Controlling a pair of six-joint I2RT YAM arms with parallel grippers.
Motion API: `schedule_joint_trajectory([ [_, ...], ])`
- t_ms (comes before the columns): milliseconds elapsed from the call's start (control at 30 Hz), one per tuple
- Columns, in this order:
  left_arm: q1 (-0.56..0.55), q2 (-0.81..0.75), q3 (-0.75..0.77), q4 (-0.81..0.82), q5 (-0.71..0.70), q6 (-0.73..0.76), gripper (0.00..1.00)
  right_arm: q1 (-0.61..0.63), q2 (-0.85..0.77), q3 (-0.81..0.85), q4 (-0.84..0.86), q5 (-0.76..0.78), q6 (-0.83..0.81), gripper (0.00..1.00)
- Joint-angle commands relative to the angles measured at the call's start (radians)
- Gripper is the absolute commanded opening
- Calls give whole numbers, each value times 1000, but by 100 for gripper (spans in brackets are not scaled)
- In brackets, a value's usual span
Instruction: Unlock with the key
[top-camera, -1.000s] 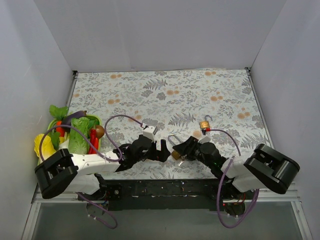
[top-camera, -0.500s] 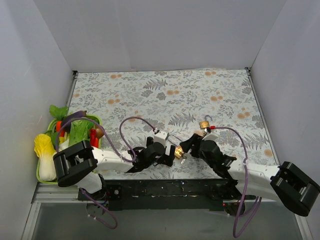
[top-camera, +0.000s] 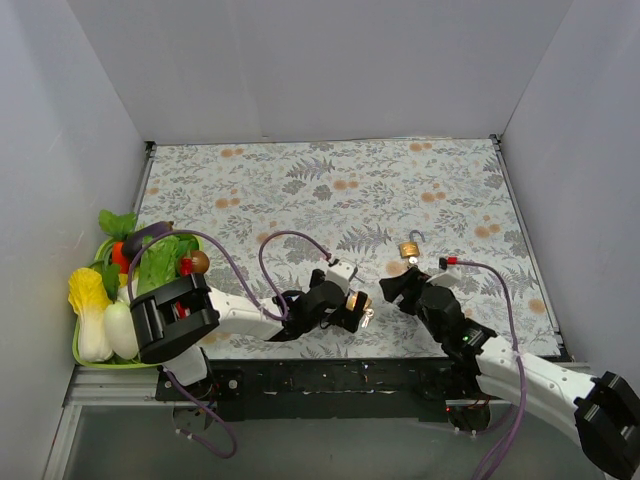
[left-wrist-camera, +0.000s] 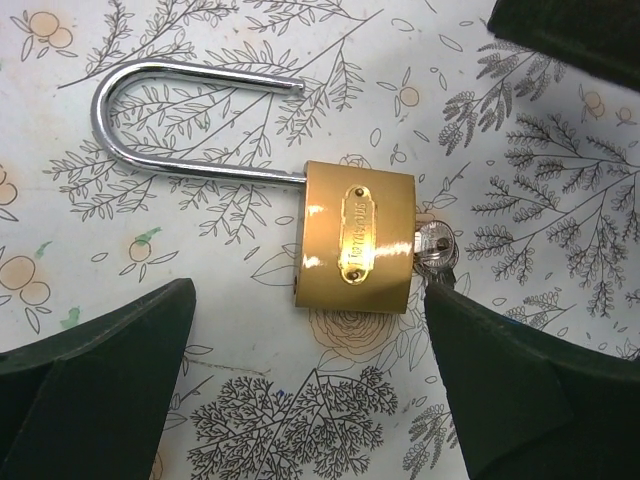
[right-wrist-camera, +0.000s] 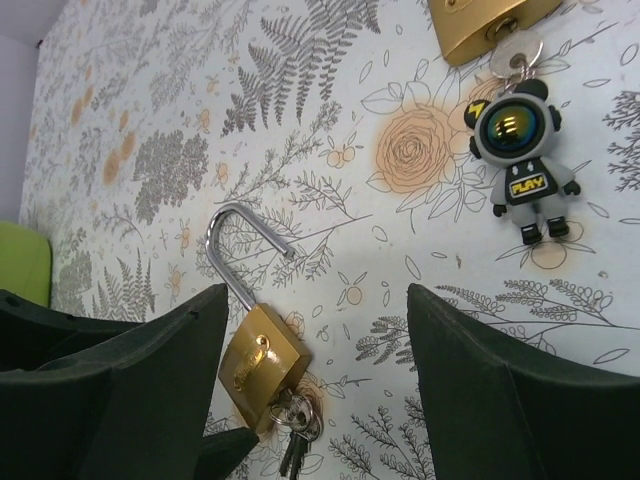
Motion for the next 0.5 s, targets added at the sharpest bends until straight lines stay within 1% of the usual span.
schedule_joint_trajectory([
  [0, -6, 25, 10, -19, 73, 98, 97, -29, -102, -16, -67, 59, -9, 78],
  [100, -8, 50, 43, -53, 121, 149, 94, -42, -162, -13, -113, 75, -21, 77],
  [233, -8, 89, 76, -99, 129, 210, 89, -57, -211, -10, -158, 81, -24, 77],
  [300, -8, 103, 92, -119, 126, 228, 84, -60, -233, -14, -164, 81, -24, 77],
  [333, -8, 114, 105, -137, 130, 244, 79, -62, -241, -16, -168, 79, -21, 77],
  [400, -8, 122, 113, -160, 133, 258, 77, -65, -256, -19, -173, 81, -20, 77],
  [433, -8, 122, 118, -165, 132, 273, 72, -65, -259, -19, -176, 81, -23, 77],
  [467, -6, 122, 121, -171, 133, 281, 71, -65, -264, -17, -178, 79, -24, 77],
])
